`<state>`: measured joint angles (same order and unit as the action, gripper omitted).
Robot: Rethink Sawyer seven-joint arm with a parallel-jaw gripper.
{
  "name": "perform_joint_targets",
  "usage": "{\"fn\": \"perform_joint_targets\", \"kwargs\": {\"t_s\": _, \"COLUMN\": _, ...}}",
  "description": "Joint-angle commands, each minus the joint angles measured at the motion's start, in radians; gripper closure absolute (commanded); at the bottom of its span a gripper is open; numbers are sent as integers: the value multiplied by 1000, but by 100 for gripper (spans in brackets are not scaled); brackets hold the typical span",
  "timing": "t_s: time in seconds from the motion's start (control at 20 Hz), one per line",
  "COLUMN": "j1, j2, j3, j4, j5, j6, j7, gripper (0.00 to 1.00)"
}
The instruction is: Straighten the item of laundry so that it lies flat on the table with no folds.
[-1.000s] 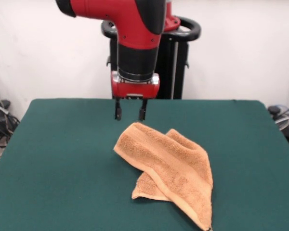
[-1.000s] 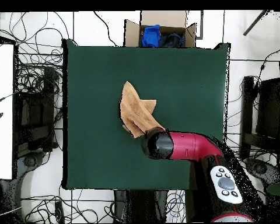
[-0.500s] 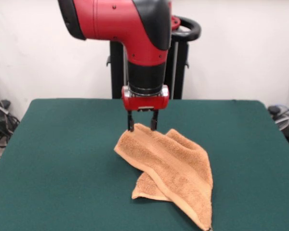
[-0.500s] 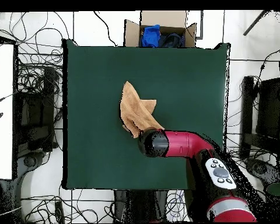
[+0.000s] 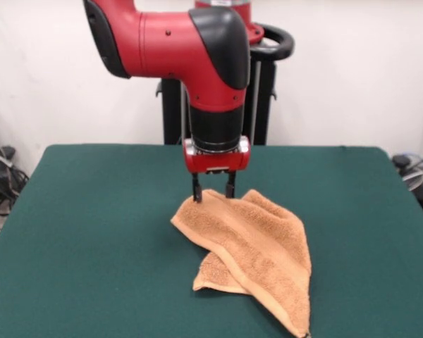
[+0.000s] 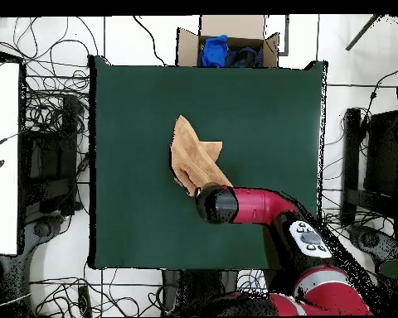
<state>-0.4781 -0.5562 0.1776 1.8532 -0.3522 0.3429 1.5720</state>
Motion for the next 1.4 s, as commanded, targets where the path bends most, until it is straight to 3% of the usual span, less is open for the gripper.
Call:
{"fn": "perform_joint_targets", "kwargs": {"t_s": 0.05, "j1": -15, "j2": 36, "j3": 76, "j4": -79, "j5": -25, "j6": -35, "j7": 43, "gripper": 0}}
{"fn": "perform_joint_targets", "kwargs": {"t_s": 1.15, "j1": -36, "j2": 34, "j3": 85, "j4": -97, "j5": -15, "j6": -13, "j7": 39, "gripper": 0}}
{"fn": "perform_joint_targets", "kwargs": {"t_s": 1.2, "j1": -37, "j2": 35, "j3": 85, "j4": -97, "j5": -13, "j6": -15, "j7": 42, "gripper": 100}}
{"fn": "perform_joint_targets", "kwargs": {"t_s": 1.4, "j1": -38, "j2": 33, "j3": 87, "j4": -96, "j5": -13, "j6": -15, "j7": 41, "gripper": 100}}
